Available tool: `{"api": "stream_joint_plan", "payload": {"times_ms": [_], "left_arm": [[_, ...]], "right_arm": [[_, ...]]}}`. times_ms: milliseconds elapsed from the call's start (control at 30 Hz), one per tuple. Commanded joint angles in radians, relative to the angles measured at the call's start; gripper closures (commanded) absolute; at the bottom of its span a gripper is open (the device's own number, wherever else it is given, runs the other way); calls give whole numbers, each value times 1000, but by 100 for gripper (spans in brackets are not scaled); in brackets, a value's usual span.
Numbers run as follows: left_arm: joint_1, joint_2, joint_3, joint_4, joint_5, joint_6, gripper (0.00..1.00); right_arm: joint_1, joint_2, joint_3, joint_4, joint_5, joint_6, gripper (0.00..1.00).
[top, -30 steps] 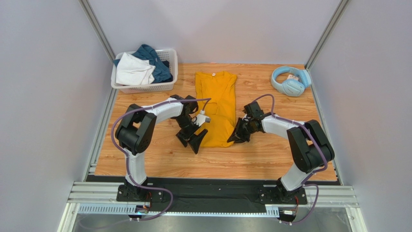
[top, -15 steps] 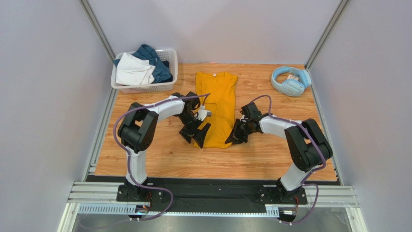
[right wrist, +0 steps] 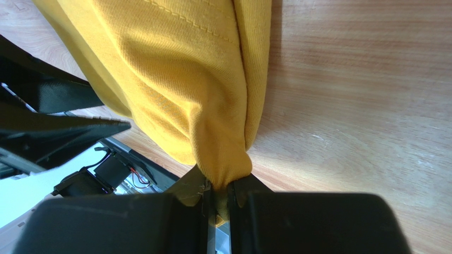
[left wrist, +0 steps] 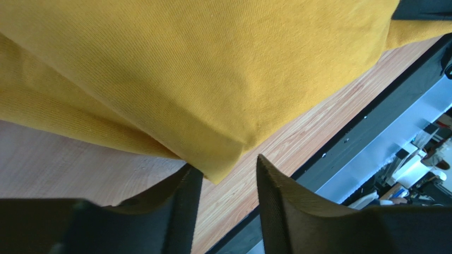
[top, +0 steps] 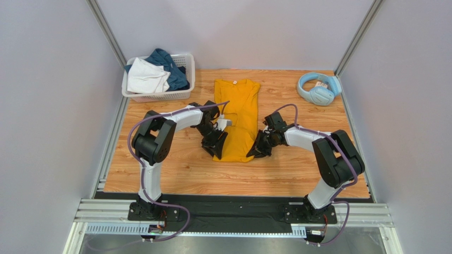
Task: Fold and stack the t-shirts
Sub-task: Fold the tshirt
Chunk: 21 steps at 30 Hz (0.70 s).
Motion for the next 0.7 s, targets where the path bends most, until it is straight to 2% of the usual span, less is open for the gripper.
{"api": "stream_joint_plan", "payload": {"times_ms": [0, 67, 100, 133, 400, 667], "left_arm": [[-7, 19, -74, 91, -76, 38, 67], [-2, 19, -69, 80, -73, 43, 78], [-2, 14, -63, 77, -70, 46, 93], [0, 12, -59, 65, -71, 50, 100], [26, -78, -11, -77, -31, 144, 100], [29, -213, 46, -397, 94, 299, 100]], "right_arm": [[7, 12, 35, 34, -26, 12, 99], [7, 17, 36, 32, -26, 10, 100], [7, 15, 39, 29, -26, 9, 100], [7, 15, 41, 23, -26, 7, 100], [6, -127, 45, -96, -13, -30, 100], [15, -370, -33, -242, -13, -27, 100]]}}
